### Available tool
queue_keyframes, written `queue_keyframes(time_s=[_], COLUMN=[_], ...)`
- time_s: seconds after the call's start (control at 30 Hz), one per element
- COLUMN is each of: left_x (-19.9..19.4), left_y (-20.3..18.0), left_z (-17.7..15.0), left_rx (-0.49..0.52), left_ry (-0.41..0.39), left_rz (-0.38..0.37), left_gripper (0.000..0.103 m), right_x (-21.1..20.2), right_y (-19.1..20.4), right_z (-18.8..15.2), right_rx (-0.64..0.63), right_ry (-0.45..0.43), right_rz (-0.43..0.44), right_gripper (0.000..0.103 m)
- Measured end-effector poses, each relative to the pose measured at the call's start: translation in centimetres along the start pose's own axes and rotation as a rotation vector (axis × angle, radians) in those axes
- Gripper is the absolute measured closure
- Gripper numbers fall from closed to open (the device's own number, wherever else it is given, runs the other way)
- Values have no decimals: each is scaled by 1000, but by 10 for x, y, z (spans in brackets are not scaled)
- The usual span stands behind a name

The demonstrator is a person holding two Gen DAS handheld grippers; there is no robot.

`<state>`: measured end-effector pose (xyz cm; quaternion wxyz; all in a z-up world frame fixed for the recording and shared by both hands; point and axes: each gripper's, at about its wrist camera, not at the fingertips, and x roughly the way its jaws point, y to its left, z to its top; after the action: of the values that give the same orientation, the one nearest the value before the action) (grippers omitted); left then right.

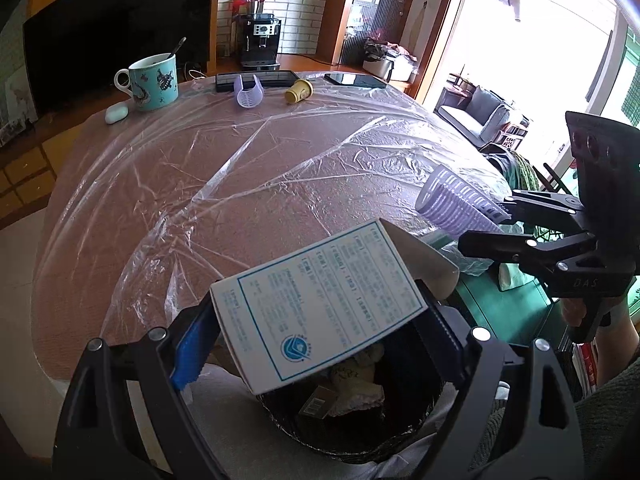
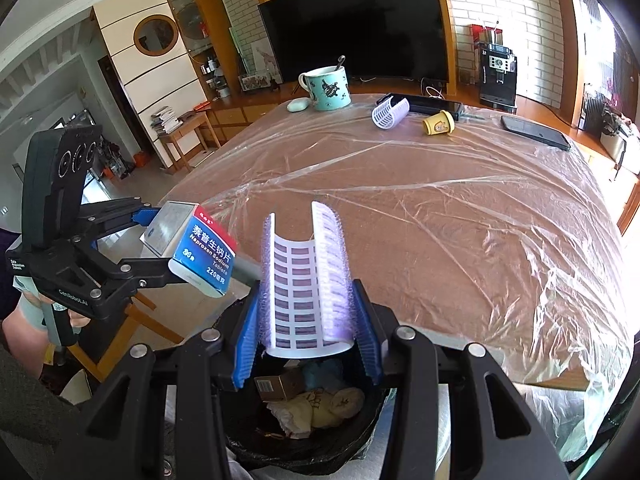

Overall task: Collect trash
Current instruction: 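Carry the white carton with the left tool while the right tool carries the roller to the bin, then lower the white carton into the bin with the left tool while the right tool lowers the roller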

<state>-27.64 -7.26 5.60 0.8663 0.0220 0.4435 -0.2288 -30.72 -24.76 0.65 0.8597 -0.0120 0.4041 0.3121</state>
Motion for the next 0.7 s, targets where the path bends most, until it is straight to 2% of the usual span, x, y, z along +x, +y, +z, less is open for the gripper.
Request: queue_keyframes(time_s=[0.4,0.7], left_x=[-1,14], left_y=[-20,-29], left_z=[-21,-44], left_rx=[53,64], left_ry=[39,110], left_rz=[-10,-35], left_gripper=[13,13], right_x=[-3,5], right_y=[7,9], right_z=[-24,-43], right_rx=[5,4], right_ry=[54,110], right_rz=[25,27], right_gripper=[60,60])
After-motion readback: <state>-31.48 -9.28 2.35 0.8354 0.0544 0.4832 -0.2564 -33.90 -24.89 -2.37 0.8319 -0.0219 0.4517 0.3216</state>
